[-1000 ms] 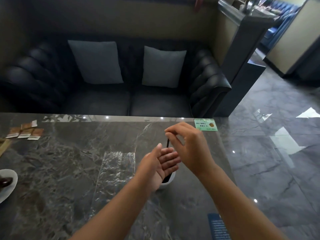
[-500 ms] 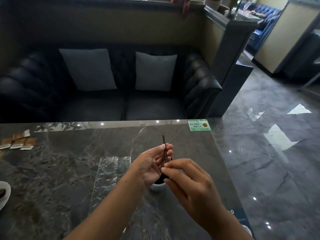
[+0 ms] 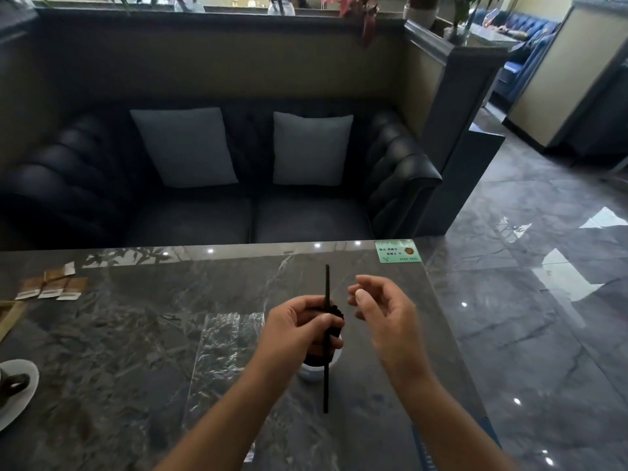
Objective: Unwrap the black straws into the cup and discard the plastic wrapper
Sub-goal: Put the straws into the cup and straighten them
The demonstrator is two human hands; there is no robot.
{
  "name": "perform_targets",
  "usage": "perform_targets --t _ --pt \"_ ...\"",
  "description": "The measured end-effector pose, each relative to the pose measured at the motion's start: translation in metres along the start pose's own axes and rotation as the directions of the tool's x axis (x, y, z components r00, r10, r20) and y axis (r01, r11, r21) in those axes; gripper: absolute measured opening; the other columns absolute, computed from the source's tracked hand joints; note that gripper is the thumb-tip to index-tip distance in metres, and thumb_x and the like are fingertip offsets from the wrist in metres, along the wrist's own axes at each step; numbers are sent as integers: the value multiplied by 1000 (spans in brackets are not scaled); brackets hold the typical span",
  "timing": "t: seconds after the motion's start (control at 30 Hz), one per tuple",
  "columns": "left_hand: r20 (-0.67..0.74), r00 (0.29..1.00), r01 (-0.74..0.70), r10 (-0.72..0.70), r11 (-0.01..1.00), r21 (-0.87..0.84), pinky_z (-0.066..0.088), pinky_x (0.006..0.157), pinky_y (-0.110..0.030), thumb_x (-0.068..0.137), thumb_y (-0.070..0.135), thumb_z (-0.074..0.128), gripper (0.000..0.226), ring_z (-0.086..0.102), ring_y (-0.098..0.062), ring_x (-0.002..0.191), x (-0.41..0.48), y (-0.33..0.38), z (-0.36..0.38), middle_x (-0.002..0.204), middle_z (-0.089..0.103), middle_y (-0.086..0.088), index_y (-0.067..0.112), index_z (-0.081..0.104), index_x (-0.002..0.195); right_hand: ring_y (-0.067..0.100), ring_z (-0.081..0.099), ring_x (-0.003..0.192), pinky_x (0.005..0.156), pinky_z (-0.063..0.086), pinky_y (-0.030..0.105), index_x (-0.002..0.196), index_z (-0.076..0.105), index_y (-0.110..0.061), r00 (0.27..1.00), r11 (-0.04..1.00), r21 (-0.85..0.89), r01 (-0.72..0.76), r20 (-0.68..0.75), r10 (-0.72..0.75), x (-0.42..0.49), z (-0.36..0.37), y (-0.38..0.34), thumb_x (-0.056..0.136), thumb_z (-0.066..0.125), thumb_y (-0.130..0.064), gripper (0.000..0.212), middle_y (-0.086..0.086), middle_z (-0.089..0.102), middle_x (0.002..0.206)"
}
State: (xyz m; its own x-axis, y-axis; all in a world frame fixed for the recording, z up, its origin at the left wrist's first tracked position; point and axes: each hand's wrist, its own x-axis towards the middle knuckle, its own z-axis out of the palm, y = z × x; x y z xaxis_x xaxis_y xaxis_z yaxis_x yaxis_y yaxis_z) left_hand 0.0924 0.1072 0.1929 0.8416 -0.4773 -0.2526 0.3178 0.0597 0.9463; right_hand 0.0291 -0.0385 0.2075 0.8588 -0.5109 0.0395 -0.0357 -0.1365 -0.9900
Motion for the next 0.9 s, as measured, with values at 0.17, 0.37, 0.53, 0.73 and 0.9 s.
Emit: perform_targets --t 0.17,0.37,0.53,0.73,0.9 --pt "70 995 -77 75 996 35 61 65 -41 86 7 67 21 73 -36 71 -10 -2 -2 89 76 -17 20 74 100 19 72 90 81 61 38 104 69 -20 994 997 43 -58 98 53 14 19 -2 95 61 -14 14 4 75 93" --pt "75 995 -72 68 997 41 60 66 -39 92 -4 57 32 73 -36 73 -11 -8 -9 90 76 -19 20 74 103 31 72 84 78 61 37 93 71 -12 986 991 121 -54 162 34 16 28 -6 94 61 -5 13 13 74 85" --pt "89 995 -56 53 998 30 57 72 -46 94 -8 50 37 72 -35 75 -9 -17 -14 91 74 -22 18 73 107 25 70 75 74 60 35 93 72 -10 988 996 85 -34 156 21 19 27 -4 90 67 -5 7 15 73 83" --pt "114 993 -39 32 997 61 56 76 -47 93 -10 51 34 72 -31 77 -5 -24 -15 90 76 -17 12 68 112 21 66 75 72 60 36 92 69 -7 986 995 92 -37 167 21 23 24 -3 89 68 -3 6 20 70 84" --pt "164 984 35 -72 975 220 54 66 -27 88 -13 54 33 71 -20 72 -4 -36 -19 83 75 -5 13 67 106 18 66 73 73 60 38 93 69 -10 995 998 63 -3 96 -3 32 21 4 88 68 0 11 14 69 80"
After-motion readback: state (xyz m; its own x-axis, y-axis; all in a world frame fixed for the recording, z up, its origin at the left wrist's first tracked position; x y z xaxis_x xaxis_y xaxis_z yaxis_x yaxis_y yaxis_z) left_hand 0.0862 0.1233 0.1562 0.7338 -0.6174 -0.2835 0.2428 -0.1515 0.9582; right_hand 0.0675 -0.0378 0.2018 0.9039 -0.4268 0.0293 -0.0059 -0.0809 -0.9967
